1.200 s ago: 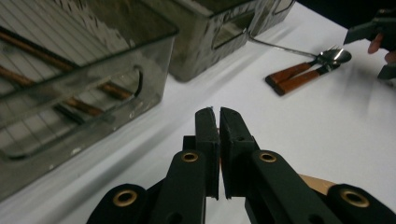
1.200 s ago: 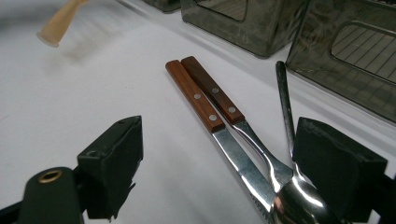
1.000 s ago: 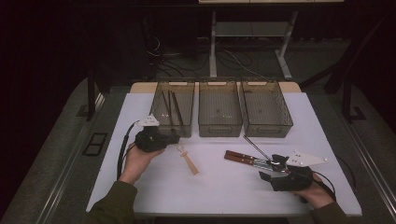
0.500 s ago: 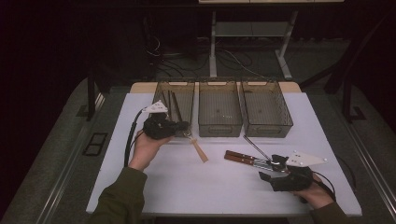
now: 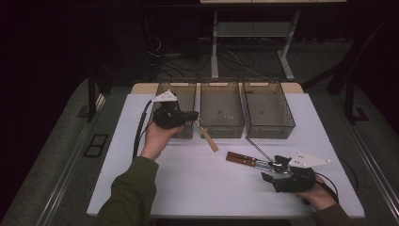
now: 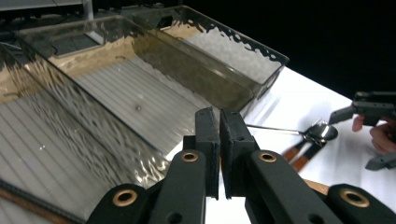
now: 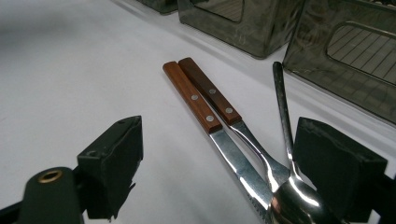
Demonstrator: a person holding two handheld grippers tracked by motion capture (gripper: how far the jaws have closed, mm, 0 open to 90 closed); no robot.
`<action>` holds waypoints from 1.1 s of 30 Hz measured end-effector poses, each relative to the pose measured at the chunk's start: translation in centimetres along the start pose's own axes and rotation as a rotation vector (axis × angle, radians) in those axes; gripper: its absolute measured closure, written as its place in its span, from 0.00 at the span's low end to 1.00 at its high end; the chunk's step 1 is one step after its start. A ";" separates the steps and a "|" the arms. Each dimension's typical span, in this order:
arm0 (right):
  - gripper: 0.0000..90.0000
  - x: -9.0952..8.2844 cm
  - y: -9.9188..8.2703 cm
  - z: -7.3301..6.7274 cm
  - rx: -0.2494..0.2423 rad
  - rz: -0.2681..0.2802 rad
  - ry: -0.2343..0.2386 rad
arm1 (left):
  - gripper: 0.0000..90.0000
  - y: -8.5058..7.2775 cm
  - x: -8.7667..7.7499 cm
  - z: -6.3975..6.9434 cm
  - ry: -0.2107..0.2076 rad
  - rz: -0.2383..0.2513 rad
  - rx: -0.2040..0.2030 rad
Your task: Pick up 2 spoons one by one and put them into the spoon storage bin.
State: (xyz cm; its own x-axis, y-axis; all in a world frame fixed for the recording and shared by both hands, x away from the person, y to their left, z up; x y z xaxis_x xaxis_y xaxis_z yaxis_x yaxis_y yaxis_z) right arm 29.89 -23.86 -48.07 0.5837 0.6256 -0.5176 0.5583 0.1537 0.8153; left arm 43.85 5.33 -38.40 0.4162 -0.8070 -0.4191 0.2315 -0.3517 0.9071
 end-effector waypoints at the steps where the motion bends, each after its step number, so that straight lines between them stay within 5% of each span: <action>1: 0.18 0.0 0.0 0.0 -0.001 0.004 0.000 | 0.96 0.2 0.2 -0.1 0.001 0.001 0.001; 20: 0.18 -0.2 0.2 -0.1 0.003 0.016 -0.001 | 0.96 4.5 5.3 -2.4 0.059 0.028 -0.034; 33: 0.18 -0.2 0.3 -0.3 -0.002 0.020 0.011 | 0.96 4.8 8.9 -4.7 0.154 -0.026 -0.078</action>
State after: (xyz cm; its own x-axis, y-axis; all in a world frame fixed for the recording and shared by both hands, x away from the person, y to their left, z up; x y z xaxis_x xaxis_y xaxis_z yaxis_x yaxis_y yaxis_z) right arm 29.74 -23.74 -47.65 0.5883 0.6367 -0.4985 0.5454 0.1427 0.8259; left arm 52.79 -1.37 -37.95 0.5376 -0.7138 -0.4489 0.3093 -0.3284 0.8925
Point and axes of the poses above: each handheld gripper's, and its own axes: x roughly forward along the jaws, y roughly out of its top, z roughly to its right, the point moved 8 cm from there along x, roughly forward along the jaws, and after that the axes turned 13 degrees about x, right-handed, at the moved point
